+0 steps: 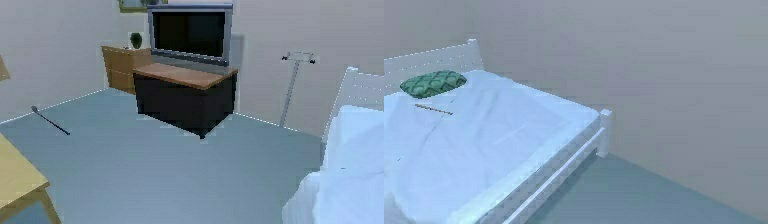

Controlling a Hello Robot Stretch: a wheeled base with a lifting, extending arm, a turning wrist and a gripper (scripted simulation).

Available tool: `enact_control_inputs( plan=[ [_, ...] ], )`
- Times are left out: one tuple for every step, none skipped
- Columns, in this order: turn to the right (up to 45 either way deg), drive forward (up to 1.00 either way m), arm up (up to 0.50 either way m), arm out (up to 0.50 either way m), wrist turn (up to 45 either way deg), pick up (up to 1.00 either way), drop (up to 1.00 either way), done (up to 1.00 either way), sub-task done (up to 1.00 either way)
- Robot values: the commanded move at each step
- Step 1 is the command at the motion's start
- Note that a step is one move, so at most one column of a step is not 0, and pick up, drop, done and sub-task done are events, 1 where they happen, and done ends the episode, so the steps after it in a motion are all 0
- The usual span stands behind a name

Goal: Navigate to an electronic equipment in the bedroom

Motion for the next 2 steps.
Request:
enact_control_inputs(
  plan=[
    [0.0, 0.95, 0.00, 0.00, 0.0, 0.00, 0.00, 0.00, 0.00],
    [33.0, 0.00, 0.00, 0.00, 0.0, 0.00, 0.00, 0.00, 0.00]
  ],
)
